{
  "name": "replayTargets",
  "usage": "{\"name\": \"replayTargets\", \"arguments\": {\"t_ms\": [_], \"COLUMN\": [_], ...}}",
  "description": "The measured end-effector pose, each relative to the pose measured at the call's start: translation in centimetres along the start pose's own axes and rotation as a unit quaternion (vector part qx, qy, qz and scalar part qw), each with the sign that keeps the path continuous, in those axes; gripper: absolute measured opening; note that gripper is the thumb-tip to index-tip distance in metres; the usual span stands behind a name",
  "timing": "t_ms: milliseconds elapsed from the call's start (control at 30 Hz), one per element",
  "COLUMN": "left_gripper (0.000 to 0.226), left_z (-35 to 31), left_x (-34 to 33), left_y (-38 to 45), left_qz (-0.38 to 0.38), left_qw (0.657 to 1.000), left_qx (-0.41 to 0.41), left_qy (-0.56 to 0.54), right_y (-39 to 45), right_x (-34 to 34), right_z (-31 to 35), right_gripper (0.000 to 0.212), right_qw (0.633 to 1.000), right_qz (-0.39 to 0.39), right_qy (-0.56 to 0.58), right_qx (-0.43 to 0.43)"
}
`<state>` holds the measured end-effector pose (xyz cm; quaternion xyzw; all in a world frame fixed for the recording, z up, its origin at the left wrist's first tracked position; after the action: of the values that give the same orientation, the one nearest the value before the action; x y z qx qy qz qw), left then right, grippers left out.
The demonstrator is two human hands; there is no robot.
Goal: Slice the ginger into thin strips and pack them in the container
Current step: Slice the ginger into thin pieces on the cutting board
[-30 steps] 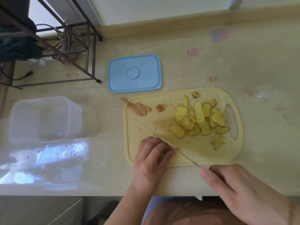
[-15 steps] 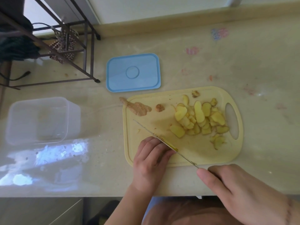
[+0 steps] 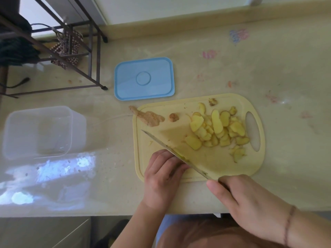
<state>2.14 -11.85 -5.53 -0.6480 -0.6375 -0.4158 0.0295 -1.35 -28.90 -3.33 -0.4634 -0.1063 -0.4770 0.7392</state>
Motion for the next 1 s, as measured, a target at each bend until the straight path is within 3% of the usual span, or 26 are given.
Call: {"name": "replayTargets", "arguments": {"t_ms": [233, 533, 1000], "left_gripper": [0.010, 0.016, 0.014], "left_z": [0.1, -0.3, -0.6], "left_x": [-0.3, -0.2, -0.2], "left_y": [-0.2, -0.1, 0.1], "left_qz": [0.012, 0.018, 0.016], "left_qw": [1.000, 1.000, 0.999], "left_qx": [-0.009, -0.007, -0.015], "left_qy": [0.001, 0.023, 0.024], "right_y": [2.5, 2.9, 2.9], "right_x": [-0.8, 0.5, -0.1], "right_z": [0.8, -1.7, 0.0], "right_gripper": [0.065, 0.073, 0.067], "right_qw": [1.000, 0.998, 0.999], "right_qz": [0.014, 0.029, 0.026], "right_qy": [0.007, 0.056, 0.024], "right_qx": [0.008, -0.013, 0.000]}}
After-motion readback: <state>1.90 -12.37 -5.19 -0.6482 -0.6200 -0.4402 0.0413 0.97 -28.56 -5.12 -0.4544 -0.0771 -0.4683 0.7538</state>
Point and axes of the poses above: each hand's wrist, its own y-axis towards the middle knuckle, its own x-axis out of the back of the hand, z = x × y, the point moved 8 cm from there along y, towards the middle knuckle, and after that the axes turned 5 degrees about -x, right-handed, at the moved point
